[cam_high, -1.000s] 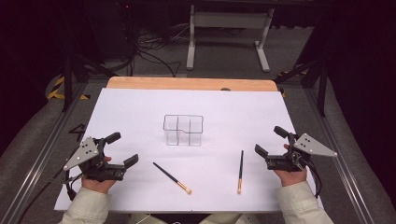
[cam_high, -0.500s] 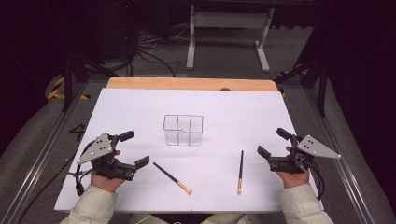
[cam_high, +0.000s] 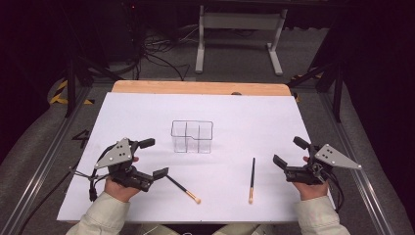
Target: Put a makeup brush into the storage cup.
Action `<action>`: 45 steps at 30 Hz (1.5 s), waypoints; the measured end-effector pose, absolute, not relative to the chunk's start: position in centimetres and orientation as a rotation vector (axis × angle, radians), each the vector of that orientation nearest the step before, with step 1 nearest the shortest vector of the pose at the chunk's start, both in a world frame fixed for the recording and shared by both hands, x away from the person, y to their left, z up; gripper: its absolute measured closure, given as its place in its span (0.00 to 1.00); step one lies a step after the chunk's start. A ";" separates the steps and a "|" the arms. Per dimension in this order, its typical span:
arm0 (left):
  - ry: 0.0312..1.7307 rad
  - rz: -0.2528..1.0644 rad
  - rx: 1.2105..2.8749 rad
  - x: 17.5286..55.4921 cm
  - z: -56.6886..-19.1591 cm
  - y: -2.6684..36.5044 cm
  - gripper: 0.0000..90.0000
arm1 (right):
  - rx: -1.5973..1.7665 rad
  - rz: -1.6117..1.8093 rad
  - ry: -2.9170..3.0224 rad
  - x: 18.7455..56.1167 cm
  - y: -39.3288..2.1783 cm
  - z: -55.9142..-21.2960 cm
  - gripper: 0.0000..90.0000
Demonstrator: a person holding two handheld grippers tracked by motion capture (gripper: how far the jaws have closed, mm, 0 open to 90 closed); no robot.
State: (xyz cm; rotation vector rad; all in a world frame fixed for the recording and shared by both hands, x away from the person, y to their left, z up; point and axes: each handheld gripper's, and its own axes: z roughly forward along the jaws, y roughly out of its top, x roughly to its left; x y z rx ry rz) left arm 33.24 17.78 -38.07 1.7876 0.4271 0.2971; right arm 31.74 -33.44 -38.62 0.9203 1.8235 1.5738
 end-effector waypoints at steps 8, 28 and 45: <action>0.377 0.298 1.891 33.4 -37.4 16.8 0.01 | 0.927 1.571 1.823 31.6 -33.6 -38.7 0.00; 0.289 0.237 2.153 34.5 -36.7 14.8 0.02 | 0.952 1.552 1.834 31.4 -34.0 -38.9 0.00; 0.263 0.201 2.365 35.4 -36.3 13.9 0.02 | 0.981 1.548 1.842 31.1 -34.3 -39.2 0.00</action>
